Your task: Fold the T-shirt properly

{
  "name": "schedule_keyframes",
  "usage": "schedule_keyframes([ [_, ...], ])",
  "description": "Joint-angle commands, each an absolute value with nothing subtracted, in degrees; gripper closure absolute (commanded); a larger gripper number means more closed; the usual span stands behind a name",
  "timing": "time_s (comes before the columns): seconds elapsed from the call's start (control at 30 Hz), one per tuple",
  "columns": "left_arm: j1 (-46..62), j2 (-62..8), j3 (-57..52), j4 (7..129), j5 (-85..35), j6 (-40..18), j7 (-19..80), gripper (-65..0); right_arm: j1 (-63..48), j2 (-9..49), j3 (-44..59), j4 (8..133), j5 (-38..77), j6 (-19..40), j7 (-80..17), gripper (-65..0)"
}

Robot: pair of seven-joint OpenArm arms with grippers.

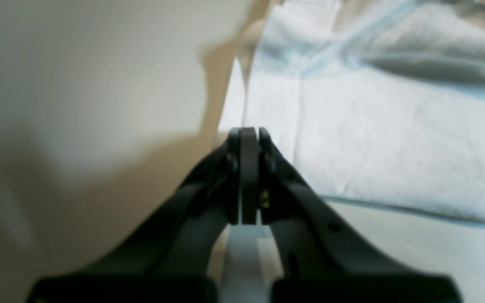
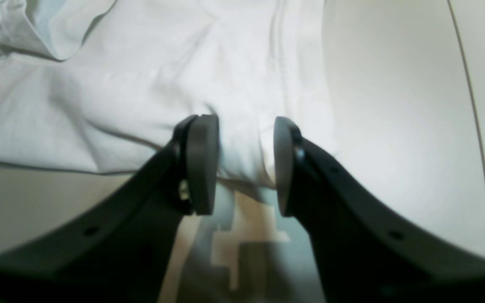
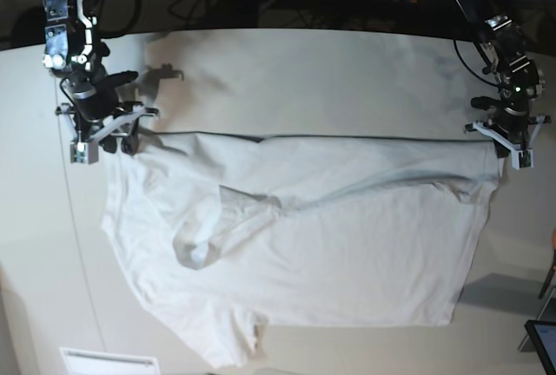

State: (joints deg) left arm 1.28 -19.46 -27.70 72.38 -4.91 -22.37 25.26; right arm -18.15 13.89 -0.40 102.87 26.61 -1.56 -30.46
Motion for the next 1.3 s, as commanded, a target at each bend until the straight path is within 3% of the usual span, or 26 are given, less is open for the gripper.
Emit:
schedule_keyframes([
  [0.0, 0.7, -20.6, -28.0, 74.2, -5.4, -21.8, 24.1, 0.0, -17.8, 14.3, 0.0, 104.0, 26.7, -1.5, -29.1, -15.7],
  [0.1, 0.7, -20.6, -28.0, 75.0, -5.4, -21.8, 24.1, 0.0, -17.7, 14.3, 0.4, 104.0, 26.7, -1.5, -29.1, 0.0],
  [0.93, -2.3, -23.8, -27.8, 68.2, -5.4, -21.8, 23.7, 0.0, -17.6, 18.0, 0.5, 100.8, 26.4, -1.5, -29.1, -0.3],
  [1.03, -2.4, -23.9, -27.9, 68.2, -5.7, -21.8, 23.7, 0.0, -17.7, 17.9, 0.5, 101.1, 26.4, -1.5, -29.1, -2.6],
  [1.17, -2.5, -24.0, -28.0, 68.8, -5.8, -21.8, 23.7, 0.0, -17.7, 18.0, 0.7, 101.1, 26.4, -1.9, -29.1, -15.5],
  [1.27, -1.7, -23.9, -28.0, 72.9, -5.9, -21.8, 24.1, 0.0, -17.7, 18.1, 3.1, 101.2, 26.3, -4.3, -29.1, -20.3],
])
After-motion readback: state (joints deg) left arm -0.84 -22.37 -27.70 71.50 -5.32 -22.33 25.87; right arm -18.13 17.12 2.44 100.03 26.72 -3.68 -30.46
